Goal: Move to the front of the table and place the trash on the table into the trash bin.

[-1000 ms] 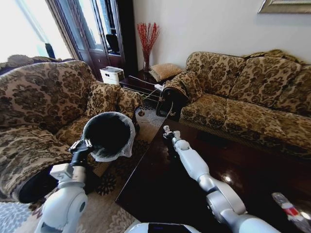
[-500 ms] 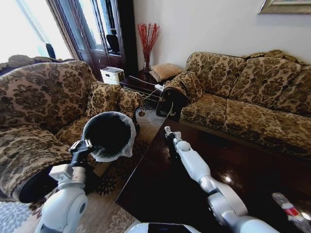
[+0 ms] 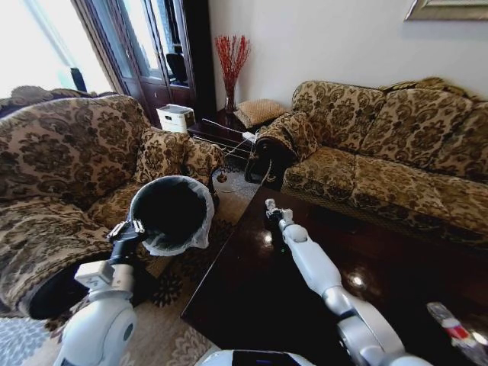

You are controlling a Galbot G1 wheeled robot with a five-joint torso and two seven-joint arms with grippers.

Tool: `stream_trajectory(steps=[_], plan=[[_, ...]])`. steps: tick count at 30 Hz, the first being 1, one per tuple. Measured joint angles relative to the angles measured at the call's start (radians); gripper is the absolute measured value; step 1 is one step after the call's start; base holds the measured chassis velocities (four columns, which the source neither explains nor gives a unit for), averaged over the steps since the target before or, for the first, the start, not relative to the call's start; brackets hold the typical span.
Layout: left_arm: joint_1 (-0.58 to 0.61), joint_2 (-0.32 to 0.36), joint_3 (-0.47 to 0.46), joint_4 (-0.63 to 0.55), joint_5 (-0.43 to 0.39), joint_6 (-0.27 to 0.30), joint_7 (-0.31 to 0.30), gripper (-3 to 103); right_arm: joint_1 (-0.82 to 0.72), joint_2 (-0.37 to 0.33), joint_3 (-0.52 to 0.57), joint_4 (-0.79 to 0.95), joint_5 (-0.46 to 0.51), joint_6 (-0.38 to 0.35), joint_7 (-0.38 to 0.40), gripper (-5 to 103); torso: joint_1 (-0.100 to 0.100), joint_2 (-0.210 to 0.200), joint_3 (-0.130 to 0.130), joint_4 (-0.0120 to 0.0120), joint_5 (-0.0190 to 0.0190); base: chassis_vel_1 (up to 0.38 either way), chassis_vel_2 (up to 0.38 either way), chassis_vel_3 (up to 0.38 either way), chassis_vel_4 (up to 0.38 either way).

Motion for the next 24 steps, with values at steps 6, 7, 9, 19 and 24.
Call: stream_trajectory(steps=[6, 7, 9, 19, 24], plan=[[-0.002, -0.002, 0.004, 0.003, 0.006, 0.0, 0.007, 2, -0.052, -0.062, -0.012, 0.147, 0.035, -0.032, 0.01, 44, 0.0, 0.0, 0.0, 0.0001, 0.0002, 0.0, 0.0, 0.0, 0.0], [-0.005, -0.002, 0.006, 0.006, 0.006, 0.0, 0.009, 2, -0.078, -0.086, -0.016, 0.203, 0.044, -0.048, 0.018, 44, 0.0, 0.0, 0.0, 0.0002, 0.0002, 0.0, 0.0, 0.0, 0.0], [-0.008, -0.002, 0.008, 0.008, 0.006, 0.0, 0.01, 2, -0.106, -0.108, -0.018, 0.25, 0.051, -0.063, 0.025, 44, 0.0, 0.0, 0.0, 0.0, 0.0003, 0.0, 0.0, 0.0, 0.0], [-0.013, 0.005, 0.011, 0.012, 0.006, 0.0, 0.011, 2, -0.201, -0.156, 0.009, 0.374, 0.067, -0.08, 0.049, 44, 0.0, 0.0, 0.0, 0.0003, 0.0004, 0.045, -0.047, -0.046, 0.045], [-0.015, 0.008, 0.011, 0.013, 0.007, 0.0, 0.01, 2, -0.229, -0.166, 0.021, 0.406, 0.07, -0.083, 0.053, 44, 0.0, 0.0, 0.0, 0.0002, 0.0001, 0.15, -0.15, -0.18, 0.172]])
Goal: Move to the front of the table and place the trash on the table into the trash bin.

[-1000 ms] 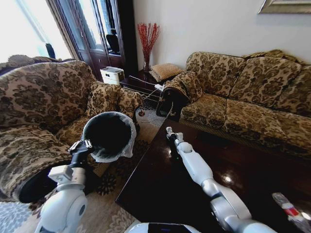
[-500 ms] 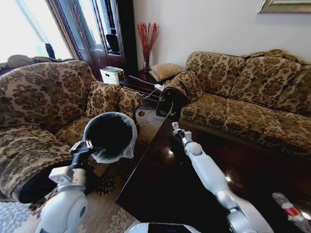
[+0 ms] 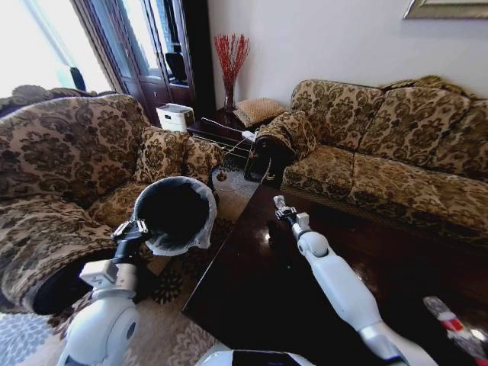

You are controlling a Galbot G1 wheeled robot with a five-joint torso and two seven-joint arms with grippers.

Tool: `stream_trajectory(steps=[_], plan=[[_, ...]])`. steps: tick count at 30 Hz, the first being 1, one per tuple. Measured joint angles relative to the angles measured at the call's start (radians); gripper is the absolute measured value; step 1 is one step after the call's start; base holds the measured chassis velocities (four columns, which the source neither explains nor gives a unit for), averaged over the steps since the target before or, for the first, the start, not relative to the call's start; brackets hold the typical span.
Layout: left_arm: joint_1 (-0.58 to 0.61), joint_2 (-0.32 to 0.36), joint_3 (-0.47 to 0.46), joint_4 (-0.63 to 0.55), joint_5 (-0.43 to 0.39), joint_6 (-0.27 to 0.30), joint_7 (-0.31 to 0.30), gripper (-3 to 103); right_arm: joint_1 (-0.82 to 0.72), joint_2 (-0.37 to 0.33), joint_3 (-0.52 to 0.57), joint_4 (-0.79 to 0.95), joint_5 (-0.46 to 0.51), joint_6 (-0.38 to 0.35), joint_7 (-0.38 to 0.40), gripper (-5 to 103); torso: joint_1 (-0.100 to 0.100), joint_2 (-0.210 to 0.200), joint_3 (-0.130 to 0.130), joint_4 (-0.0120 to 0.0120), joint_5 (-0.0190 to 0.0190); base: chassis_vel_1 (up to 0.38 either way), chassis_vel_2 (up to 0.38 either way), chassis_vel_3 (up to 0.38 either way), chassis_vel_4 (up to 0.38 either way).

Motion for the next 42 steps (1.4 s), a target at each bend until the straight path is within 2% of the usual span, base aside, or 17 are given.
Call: stream_trajectory(steps=[4, 9, 12, 19, 22, 27, 30, 31, 34, 36, 37, 39, 40, 42], plan=[[-0.003, 0.004, 0.003, 0.004, 0.016, 0.004, 0.0, 2, -0.051, -0.014, 0.027, 0.052, 0.001, -0.002, 0.009, 44, -0.001, 0.0, 0.0, 0.0002, -0.0004, 0.248, -0.253, -0.258, 0.273], [-0.001, 0.007, 0.003, 0.006, 0.026, 0.011, 0.001, 2, -0.082, -0.021, 0.046, 0.091, 0.007, -0.001, 0.022, 44, -0.001, 0.0, 0.0, -0.0002, 0.0009, 0.307, -0.277, -0.277, 0.273], [0.001, 0.008, 0.003, 0.005, 0.029, 0.018, 0.002, 2, -0.11, -0.029, 0.064, 0.134, 0.012, 0.001, 0.027, 44, -0.002, 0.001, -0.001, 0.0002, -0.0003, 0.157, -0.23, -0.191, 0.168], [0.002, 0.024, 0.014, 0.005, 0.025, 0.027, 0.018, 2, -0.257, -0.072, 0.153, 0.343, 0.035, 0.001, 0.018, 44, 0.001, 0.0, 0.0, 0.0003, 0.0002, -0.035, -0.022, -0.03, -0.056], [-0.01, 0.04, 0.026, 0.016, 0.018, 0.027, 0.028, 2, -0.321, -0.092, 0.205, 0.451, 0.052, 0.001, 0.015, 44, 0.001, 0.0, 0.0, -0.0007, 0.0002, -0.109, -0.048, -0.018, -0.131], [-0.019, 0.058, 0.038, 0.026, -0.001, 0.031, 0.033, 2, -0.369, -0.117, 0.262, 0.542, 0.087, -0.006, 0.013, 44, 0.0, 0.0, 0.0, -0.0001, 0.0005, -0.077, -0.087, -0.071, -0.081], [-0.038, 0.085, 0.045, 0.047, -0.014, 0.032, 0.043, 2, -0.39, -0.154, 0.323, 0.646, 0.164, -0.031, 0.01, 44, -0.001, 0.0, 0.0, 0.0001, 0.0, -0.072, -0.11, -0.113, -0.072], [-0.038, 0.085, 0.045, 0.047, -0.014, 0.032, 0.043, 2, -0.39, -0.154, 0.323, 0.646, 0.164, -0.031, 0.01, 44, -0.001, 0.0, 0.0, 0.0001, 0.0, -0.077, -0.118, -0.118, -0.084], [-0.061, 0.111, 0.054, 0.075, -0.036, 0.034, 0.049, 2, -0.343, -0.185, 0.334, 0.753, 0.297, -0.076, 0.029, 44, -0.001, 0.0, 0.0, 0.0001, -0.0001, -0.104, -0.109, -0.138, -0.119], [-0.064, 0.114, 0.054, 0.078, -0.039, 0.035, 0.051, 2, -0.33, -0.19, 0.331, 0.771, 0.321, -0.087, 0.033, 44, -0.001, 0.0, 0.0, 0.0001, -0.0001, -0.119, -0.114, -0.138, -0.145], [-0.074, 0.13, 0.057, 0.091, -0.062, 0.035, 0.067, 2, -0.27, -0.213, 0.301, 0.818, 0.394, -0.118, 0.044, 44, 0.0, 0.0, 0.0, -0.0002, 0.0001, -0.13, -0.122, -0.109, -0.156], [-0.086, 0.148, 0.065, 0.107, -0.103, 0.04, 0.079, 2, -0.186, -0.239, 0.235, 0.844, 0.475, -0.146, 0.055, 44, 0.0, 0.0, 0.0, -0.0003, -0.0002, -0.124, -0.117, -0.137, -0.14], [-0.086, 0.148, 0.065, 0.107, -0.103, 0.04, 0.079, 2, -0.186, -0.239, 0.235, 0.844, 0.475, -0.146, 0.055, 44, 0.0, 0.0, 0.0, -0.0003, -0.0002, -0.118, -0.113, -0.137, -0.124], [-0.102, 0.168, 0.074, 0.123, -0.137, 0.046, 0.083, 2, -0.067, -0.258, 0.126, 0.854, 0.546, -0.171, 0.074, 44, 0.0, 0.0, 0.0, -0.0001, 0.0, -0.117, -0.126, -0.118, -0.114]])
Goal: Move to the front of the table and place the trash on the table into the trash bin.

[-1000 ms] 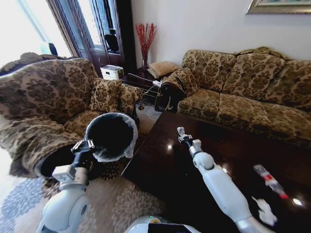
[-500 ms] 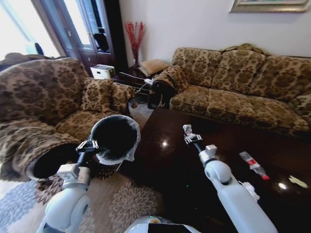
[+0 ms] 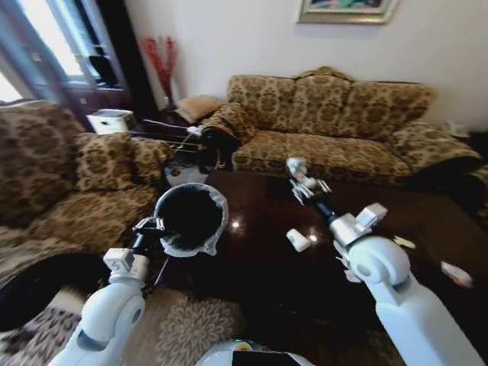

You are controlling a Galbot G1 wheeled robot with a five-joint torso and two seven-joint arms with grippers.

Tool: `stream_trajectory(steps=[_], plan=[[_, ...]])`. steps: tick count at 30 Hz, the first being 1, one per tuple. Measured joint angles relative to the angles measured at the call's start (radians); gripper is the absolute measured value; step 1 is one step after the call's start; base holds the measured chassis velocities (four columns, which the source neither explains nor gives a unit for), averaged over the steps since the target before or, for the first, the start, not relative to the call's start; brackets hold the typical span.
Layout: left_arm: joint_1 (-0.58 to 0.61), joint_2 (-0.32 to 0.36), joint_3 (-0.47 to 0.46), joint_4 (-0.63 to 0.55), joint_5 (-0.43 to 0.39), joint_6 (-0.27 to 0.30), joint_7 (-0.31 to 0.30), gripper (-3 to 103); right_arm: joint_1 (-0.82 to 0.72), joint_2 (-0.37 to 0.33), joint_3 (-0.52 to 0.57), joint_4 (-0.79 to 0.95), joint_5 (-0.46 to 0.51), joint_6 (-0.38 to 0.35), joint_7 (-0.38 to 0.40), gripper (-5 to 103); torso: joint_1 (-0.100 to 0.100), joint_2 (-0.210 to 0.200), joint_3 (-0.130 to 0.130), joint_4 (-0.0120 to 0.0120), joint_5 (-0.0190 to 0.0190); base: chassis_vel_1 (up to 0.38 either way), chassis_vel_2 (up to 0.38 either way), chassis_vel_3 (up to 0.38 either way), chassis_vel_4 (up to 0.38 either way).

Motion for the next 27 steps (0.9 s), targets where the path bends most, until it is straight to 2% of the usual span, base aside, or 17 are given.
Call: stream_trajectory(steps=[2, 3, 5, 6, 10, 11, 16, 21, 27], plan=[[-0.015, 0.028, 0.012, 0.014, -0.024, 0.003, 0.009, 2, 0.149, 0.002, -0.131, 0.003, 0.062, -0.029, 0.024, 44, 0.0, 0.0, 0.0, -0.0001, -0.0001, -0.113, -0.113, -0.112, -0.105], [-0.015, 0.028, 0.012, 0.014, -0.024, 0.003, 0.009, 2, 0.149, 0.002, -0.131, 0.003, 0.062, -0.029, 0.024, 44, 0.0, 0.0, 0.0, -0.0001, -0.0001, -0.113, -0.098, -0.098, -0.106], [-0.029, 0.058, 0.018, 0.029, -0.031, 0.004, 0.018, 2, 0.27, 0.018, -0.257, -0.015, 0.1, -0.043, 0.05, 44, 0.0, 0.0, 0.0, -0.0002, -0.0002, -0.071, -0.086, -0.08, -0.066], [-0.029, 0.058, 0.018, 0.029, -0.031, 0.004, 0.018, 2, 0.27, 0.018, -0.257, -0.015, 0.1, -0.043, 0.05, 44, 0.0, 0.0, 0.0, -0.0002, -0.0002, -0.05, -0.074, -0.062, -0.066], [-0.047, 0.086, 0.016, 0.041, -0.045, 0.01, 0.02, 2, 0.455, 0.051, -0.482, -0.07, 0.152, -0.058, 0.085, 44, 0.0, 0.0, 0.0, 0.0008, -0.0005, -0.012, -0.008, -0.012, -0.013], [-0.047, 0.086, 0.016, 0.041, -0.045, 0.01, 0.02, 2, 0.455, 0.051, -0.482, -0.07, 0.152, -0.058, 0.085, 44, 0.0, 0.0, 0.0, 0.0008, -0.0005, 0.0, 0.0, 0.0, 0.0], [-0.058, 0.086, 0.013, 0.052, -0.049, 0.011, 0.02, 2, 0.558, 0.078, -0.634, -0.108, 0.163, -0.067, 0.098, 44, 0.0, 0.0, 0.0, 0.0003, -0.0003, 0.0, 0.0, 0.0, 0.0], [-0.071, 0.081, 0.011, 0.06, -0.05, 0.014, 0.018, 2, 0.583, 0.078, -0.725, -0.111, 0.151, -0.065, 0.115, 44, 0.0, 0.0, 0.0, 0.0, -0.0002, 0.0, 0.0, 0.0, 0.0], [-0.07, 0.067, 0.009, 0.06, -0.046, 0.014, 0.017, 2, 0.583, 0.074, -0.761, -0.138, 0.127, -0.078, 0.127, 44, 0.0, 0.0, 0.0, 0.0001, 0.0, 0.0, 0.0, 0.0, 0.0]])
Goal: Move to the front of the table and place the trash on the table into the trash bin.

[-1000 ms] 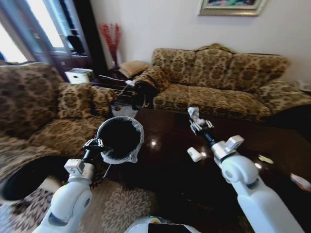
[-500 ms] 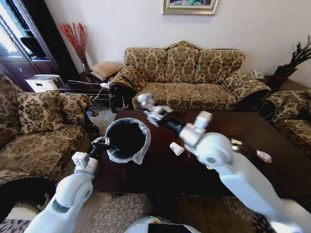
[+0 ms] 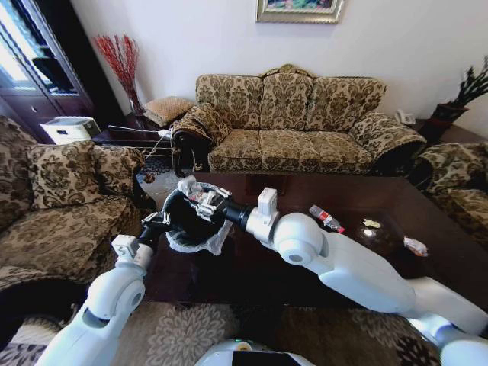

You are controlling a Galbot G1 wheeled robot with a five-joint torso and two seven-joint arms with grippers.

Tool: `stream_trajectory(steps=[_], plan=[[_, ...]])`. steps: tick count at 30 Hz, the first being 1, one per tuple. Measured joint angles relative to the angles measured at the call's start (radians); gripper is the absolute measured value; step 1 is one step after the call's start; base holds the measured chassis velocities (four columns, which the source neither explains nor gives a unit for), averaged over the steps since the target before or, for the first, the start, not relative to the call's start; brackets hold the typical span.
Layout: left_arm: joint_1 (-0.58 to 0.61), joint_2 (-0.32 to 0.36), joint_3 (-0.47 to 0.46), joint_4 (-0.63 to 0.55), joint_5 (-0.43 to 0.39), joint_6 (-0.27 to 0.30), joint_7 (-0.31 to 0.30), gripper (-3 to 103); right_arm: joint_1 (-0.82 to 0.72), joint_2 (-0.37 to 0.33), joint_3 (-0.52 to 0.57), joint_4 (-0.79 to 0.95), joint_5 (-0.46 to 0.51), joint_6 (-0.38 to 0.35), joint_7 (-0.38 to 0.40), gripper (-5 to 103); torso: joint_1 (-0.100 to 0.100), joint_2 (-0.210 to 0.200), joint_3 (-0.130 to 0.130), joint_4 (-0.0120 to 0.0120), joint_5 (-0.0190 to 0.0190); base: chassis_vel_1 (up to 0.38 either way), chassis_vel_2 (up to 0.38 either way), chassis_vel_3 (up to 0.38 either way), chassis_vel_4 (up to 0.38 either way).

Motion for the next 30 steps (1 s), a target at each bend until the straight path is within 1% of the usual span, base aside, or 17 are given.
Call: stream_trajectory(steps=[1, 3, 6, 9, 10, 11, 12, 15, 16, 18, 20, 21, 23, 25, 26, 27, 30], plan=[[0.0, -0.002, 0.0, 0.0, 0.001, 0.0, 0.0, 2, 0.001, 0.0, -0.006, -0.003, -0.002, 0.0, 0.004, 42, 0.0, 0.0, 0.0, 0.0, 0.0001, 0.0, 0.0, 0.0, 0.0], [0.002, -0.008, -0.001, -0.001, 0.004, 0.0, -0.002, 2, 0.0, 0.002, -0.022, -0.014, -0.006, 0.003, 0.007, 52, 0.0, 0.0, 0.0, 0.0, 0.0, 0.0, 0.0, 0.0, 0.0], [0.003, -0.009, -0.002, -0.003, 0.005, 0.0, -0.004, 2, -0.007, 0.007, -0.03, -0.025, -0.02, 0.011, 0.007, 58, 0.0, 0.0, 0.0, 0.0, 0.0, 0.0, 0.0, 0.0, 0.0], [0.005, -0.008, -0.005, -0.012, 0.005, 0.001, -0.005, 2, -0.013, 0.023, -0.034, -0.039, -0.037, 0.025, 0.007, 74, 0.0, 0.0, 0.0, 0.0, 0.0, 0.0, 0.0, 0.0, 0.0], [0.005, -0.008, -0.005, -0.012, 0.005, 0.001, -0.005, 2, -0.013, 0.023, -0.034, -0.039, -0.037, 0.025, 0.007, 74, 0.0, 0.0, 0.0, 0.0, 0.0, 0.0, 0.0, 0.0, 0.0], [0.004, -0.008, -0.006, -0.013, 0.004, 0.001, -0.005, 2, -0.011, 0.027, -0.032, -0.043, -0.039, 0.033, 0.007, 80, 0.0, 0.0, 0.0, 0.0, 0.0001, 0.0, 0.0, 0.0, 0.0], [0.005, -0.008, -0.007, -0.014, 0.004, 0.001, -0.006, 2, -0.01, 0.029, -0.028, -0.045, -0.042, 0.04, 0.007, 80, 0.0, 0.0, 0.0, 0.0001, 0.0, 0.0, 0.0, 0.0, 0.0], [0.006, -0.011, -0.008, -0.015, 0.004, 0.001, -0.006, 2, 0.008, 0.04, 0.023, -0.048, -0.044, 0.078, 0.023, 95, 0.0, 0.0, 0.0, 0.0002, 0.0, 0.0, 0.0, 0.0, 0.0], [0.006, -0.011, -0.008, -0.015, 0.004, 0.001, -0.006, 2, 0.008, 0.04, 0.023, -0.048, -0.044, 0.078, 0.023, 95, 0.0, 0.0, 0.0, 0.0002, 0.0, 0.0, 0.0, 0.0, 0.0], [0.007, -0.015, -0.009, -0.013, 0.004, 0.001, -0.007, 2, 0.018, 0.037, 0.07, -0.046, -0.035, 0.091, 0.032, 99, 0.0, 0.0, 0.0, 0.0004, 0.0, 0.0, 0.0, 0.0, 0.0], [0.009, -0.026, -0.014, -0.01, 0.005, 0.001, -0.009, 2, 0.015, 0.01, 0.158, -0.043, -0.02, 0.091, 0.043, 100, 0.0, 0.0, 0.0, 0.0005, -0.0001, 0.0, 0.0, 0.0, 0.0], [0.009, -0.026, -0.014, -0.01, 0.005, 0.001, -0.009, 2, 0.015, 0.01, 0.158, -0.043, -0.02, 0.091, 0.043, 100, 0.0, 0.0, 0.0, 0.0005, -0.0001, 0.0, 0.0, 0.0, 0.0], [0.014, -0.034, -0.023, -0.01, 0.006, 0.001, -0.011, 2, -0.07, -0.042, 0.283, -0.059, -0.023, 0.07, 0.047, 100, 0.0, 0.0, 0.0, 0.0002, 0.0, 0.0, 0.0, 0.0, 0.0], [0.017, -0.035, -0.027, -0.011, 0.007, 0.001, -0.011, 2, -0.104, -0.056, 0.319, -0.069, -0.029, 0.064, 0.045, 100, 0.0, 0.0, 0.0, 0.0001, 0.0002, 0.0, 0.0, 0.0, 0.0], [0.02, -0.036, -0.032, -0.015, 0.007, 0.001, -0.012, 2, -0.201, -0.085, 0.406, -0.107, -0.058, 0.062, 0.032, 100, 0.0, 0.0, 0.0, -0.0002, 0.0003, 0.0, 0.0, 0.0, 0.0], [0.02, -0.036, -0.032, -0.015, 0.007, 0.001, -0.012, 2, -0.201, -0.085, 0.406, -0.107, -0.058, 0.062, 0.032, 100, 0.0, 0.0, 0.0, -0.0002, 0.0003, 0.0, 0.0, 0.0, 0.0], [0.022, -0.035, -0.036, -0.025, 0.007, 0.001, -0.02, 2, -0.367, -0.106, 0.533, -0.216, -0.151, 0.091, -0.022, 100, 0.0, 0.0, 0.0, -0.0005, 0.0003, 0.0, 0.0, 0.0, 0.0]])
